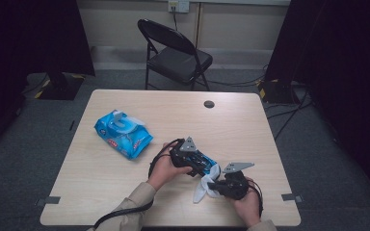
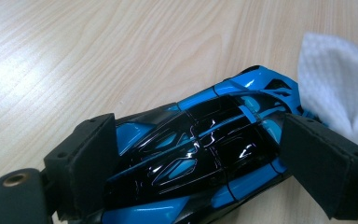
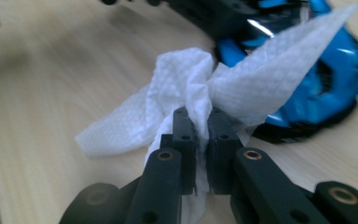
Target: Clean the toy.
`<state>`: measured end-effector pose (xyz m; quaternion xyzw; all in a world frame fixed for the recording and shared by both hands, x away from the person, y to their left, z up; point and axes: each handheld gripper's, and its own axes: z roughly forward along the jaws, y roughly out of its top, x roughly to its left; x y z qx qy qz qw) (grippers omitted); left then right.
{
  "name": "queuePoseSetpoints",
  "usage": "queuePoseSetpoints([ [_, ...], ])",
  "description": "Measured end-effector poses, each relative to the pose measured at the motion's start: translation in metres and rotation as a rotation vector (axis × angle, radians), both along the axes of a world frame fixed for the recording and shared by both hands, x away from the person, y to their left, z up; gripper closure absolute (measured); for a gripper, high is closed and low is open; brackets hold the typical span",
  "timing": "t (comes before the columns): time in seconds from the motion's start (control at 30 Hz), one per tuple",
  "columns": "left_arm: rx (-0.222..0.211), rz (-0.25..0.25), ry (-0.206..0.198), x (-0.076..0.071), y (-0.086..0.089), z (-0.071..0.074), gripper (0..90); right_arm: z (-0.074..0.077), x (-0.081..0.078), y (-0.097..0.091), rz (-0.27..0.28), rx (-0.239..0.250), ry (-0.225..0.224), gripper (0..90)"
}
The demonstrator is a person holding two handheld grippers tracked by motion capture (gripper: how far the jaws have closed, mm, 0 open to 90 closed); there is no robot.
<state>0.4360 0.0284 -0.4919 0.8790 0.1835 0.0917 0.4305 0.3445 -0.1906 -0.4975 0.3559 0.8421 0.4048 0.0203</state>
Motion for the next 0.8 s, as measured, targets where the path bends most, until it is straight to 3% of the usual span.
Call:
queuePoseSetpoints([
  [0.1,-0.004,0.001,0.000,-0.001,0.000,-0.001,11.6,0.005,-0.001,0.003,0.016,0.020,0.002,84.4],
  [0.23,0.000,0.000,0.002,0.000,0.000,0.000,11.7,0.019,-0.001,-0.005,-0.004,0.028,-0.038,84.5],
  [0.53,-0.003,0.002,0.000,0.000,0.000,0.000,11.7,0.035,0.005,-0.052,-0.147,0.059,-0.095,84.5],
  [0.63,-0.004,0.002,0.001,-0.001,0.000,0.000,11.7,0.035,0.008,-0.065,-0.197,0.070,-0.094,84.5],
  [0.8,-0.003,0.000,0.000,-0.001,0.000,0.000,11.7,0.021,0.016,-0.077,-0.268,0.026,-0.076,84.4],
])
